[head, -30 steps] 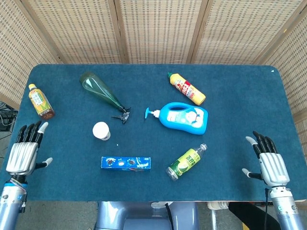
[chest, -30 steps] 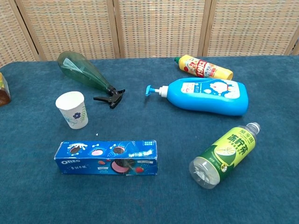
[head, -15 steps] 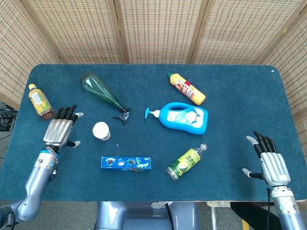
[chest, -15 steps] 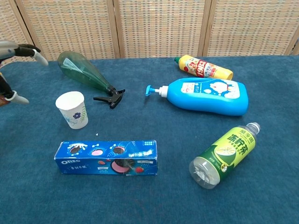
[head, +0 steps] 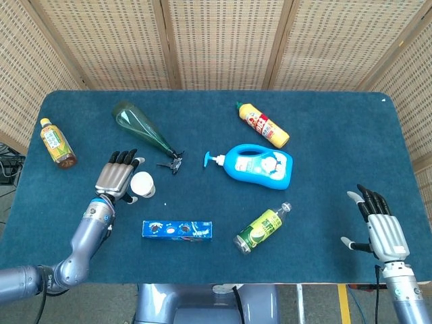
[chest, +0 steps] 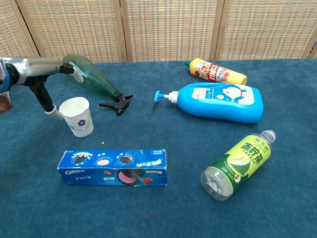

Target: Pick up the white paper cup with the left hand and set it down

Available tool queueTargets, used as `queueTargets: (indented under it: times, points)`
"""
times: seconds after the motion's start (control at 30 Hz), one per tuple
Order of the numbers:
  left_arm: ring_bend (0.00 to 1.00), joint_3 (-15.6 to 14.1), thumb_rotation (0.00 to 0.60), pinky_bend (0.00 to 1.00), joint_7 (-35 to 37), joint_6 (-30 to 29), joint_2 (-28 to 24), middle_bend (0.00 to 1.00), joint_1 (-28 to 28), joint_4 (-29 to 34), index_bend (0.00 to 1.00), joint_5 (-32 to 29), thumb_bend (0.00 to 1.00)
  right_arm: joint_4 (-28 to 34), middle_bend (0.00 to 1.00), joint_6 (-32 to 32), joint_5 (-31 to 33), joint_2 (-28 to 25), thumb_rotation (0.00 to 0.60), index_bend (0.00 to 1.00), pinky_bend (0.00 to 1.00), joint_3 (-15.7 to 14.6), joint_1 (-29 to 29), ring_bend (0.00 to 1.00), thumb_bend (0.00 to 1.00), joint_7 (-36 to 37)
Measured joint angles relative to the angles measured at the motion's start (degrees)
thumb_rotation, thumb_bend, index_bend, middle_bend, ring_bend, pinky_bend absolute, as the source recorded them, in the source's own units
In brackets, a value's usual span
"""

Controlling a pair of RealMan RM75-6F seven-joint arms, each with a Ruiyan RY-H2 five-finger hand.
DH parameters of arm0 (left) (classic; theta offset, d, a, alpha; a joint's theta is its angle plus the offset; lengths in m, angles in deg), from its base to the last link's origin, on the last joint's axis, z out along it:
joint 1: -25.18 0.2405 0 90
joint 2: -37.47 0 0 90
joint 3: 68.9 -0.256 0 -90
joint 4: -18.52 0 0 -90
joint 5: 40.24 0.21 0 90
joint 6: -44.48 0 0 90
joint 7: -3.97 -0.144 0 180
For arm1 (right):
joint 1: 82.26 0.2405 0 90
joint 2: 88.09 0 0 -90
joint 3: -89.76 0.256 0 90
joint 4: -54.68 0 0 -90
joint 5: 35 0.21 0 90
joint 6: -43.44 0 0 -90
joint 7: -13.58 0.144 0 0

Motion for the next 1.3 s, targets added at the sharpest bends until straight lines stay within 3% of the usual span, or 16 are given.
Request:
queueTargets:
  times: [0.3, 0.47, 0.7, 1.1, 1.3]
  points:
    - [0.00, -2.4, 0.600, 0.01, -3.4, -1.2, 4.9, 0.00, -5.0, -4.0, 0.23, -4.5, 0.14, -0.4, 0.00, -0.4, 0.7, -0.5, 0.600, 0.00, 0.00, 0.6, -0.2, 0.00, 0.09, 2.5]
    - [0.00, -4.0, 0.600, 0.01, -5.2, -2.2, 6.8, 0.00, -6.9, -5.8, 0.29, -6.2, 0.26, -0.6, 0.00, -0.5, 0.7, -0.8, 0.600, 0.00, 0.00, 0.7, -0.3, 0.00, 0.09, 3.2]
    - [0.00, -5.5, 0.600, 0.01, -4.9, -3.4, 6.9, 0.00, -7.6, -5.7, 0.36, -6.6, 0.27, -0.7, 0.00, -0.7, 0.7, -0.7, 0.600, 0.00, 0.00, 0.8, -0.4, 0.00, 0.09, 3.1]
    - [0.00, -5.7, 0.600, 0.01, 1.0, -4.4, 3.9, 0.00, -5.8, -3.1, 0.40, -3.0, 0.27, -0.7, 0.00, -0.2, 1.0, -0.3, 0.600, 0.00, 0.00, 0.6, -0.3, 0.00, 0.09, 2.3]
    - [0.00, -4.7, 0.600, 0.01, 9.7, -4.1, 3.7, 0.00, -3.4, -2.8, 0.42, 0.8, 0.27, -0.5, 0.00, -0.7, 1.1, -0.3, 0.600, 0.00, 0.00, 0.7, -0.6, 0.00, 0.09, 1.8]
